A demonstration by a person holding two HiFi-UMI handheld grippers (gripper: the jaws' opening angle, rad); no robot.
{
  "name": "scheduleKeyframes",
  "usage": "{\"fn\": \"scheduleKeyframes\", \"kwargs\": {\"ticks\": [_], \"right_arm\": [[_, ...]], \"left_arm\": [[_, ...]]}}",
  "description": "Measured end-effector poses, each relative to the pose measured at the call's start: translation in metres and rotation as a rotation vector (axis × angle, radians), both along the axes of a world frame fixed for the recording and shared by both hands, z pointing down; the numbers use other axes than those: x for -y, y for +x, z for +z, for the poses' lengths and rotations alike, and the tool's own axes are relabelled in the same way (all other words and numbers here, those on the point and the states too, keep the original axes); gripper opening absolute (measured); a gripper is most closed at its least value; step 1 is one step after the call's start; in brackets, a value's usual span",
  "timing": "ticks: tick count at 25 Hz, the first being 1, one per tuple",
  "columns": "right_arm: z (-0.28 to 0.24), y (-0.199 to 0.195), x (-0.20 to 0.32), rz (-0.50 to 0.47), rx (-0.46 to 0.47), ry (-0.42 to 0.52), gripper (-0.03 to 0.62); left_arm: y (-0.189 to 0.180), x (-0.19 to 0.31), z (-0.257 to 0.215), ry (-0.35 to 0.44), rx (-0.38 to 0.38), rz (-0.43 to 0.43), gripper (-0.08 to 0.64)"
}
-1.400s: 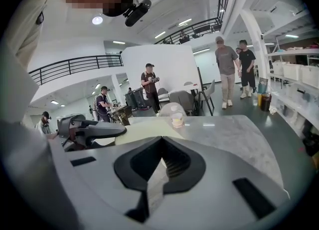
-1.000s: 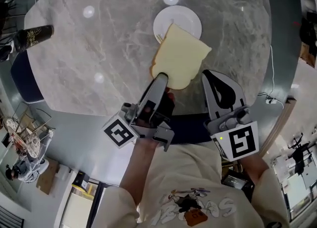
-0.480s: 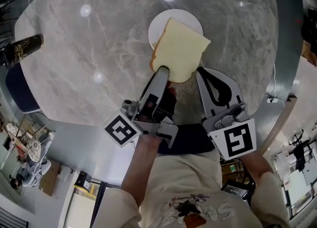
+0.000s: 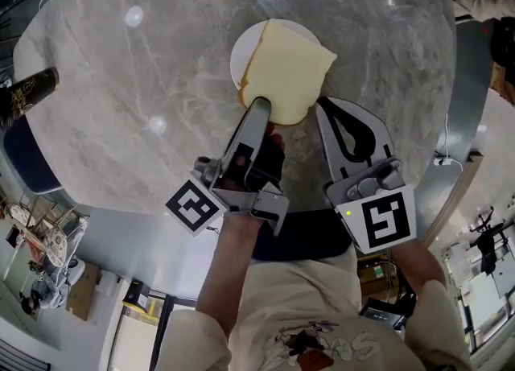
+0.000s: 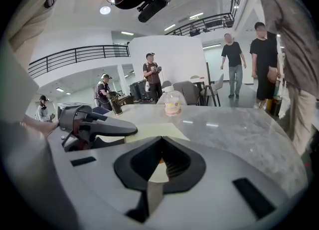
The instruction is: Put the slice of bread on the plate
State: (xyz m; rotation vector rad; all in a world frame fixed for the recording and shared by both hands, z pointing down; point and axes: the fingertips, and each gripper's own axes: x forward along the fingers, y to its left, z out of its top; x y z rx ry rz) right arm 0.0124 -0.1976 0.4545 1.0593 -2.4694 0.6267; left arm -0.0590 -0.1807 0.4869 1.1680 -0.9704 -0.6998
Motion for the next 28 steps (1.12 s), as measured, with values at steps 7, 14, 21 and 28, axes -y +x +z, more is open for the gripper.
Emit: {"fn": "scheduleKeyframes", "kwargs": {"ticks": [7,14,21,28], "right_arm": [[0.002,-0.002,0.030,0.021,-0.034,0.054,0.005],[0.018,-0.008,0.037,0.080,-0.008,-0.020,0.005],[0.015,-0.009,0.031,0.087,0.008,-0.033,0.005],[0.011,-0.005,0.022,0.098,0.023,-0.046,0.005]], "left_arm": [[0.003,0.001,0.011,-0.040,0.015,0.014,0.098],[0.002,0.001,0.013,-0.071,0.023,-0.001,0.098],[-0.015,0.006,0.014,-0.073,0.446,0.141,0.104],[-0.020,0.007,0.014,-0.051,0.815,0.305,0.223]]}}
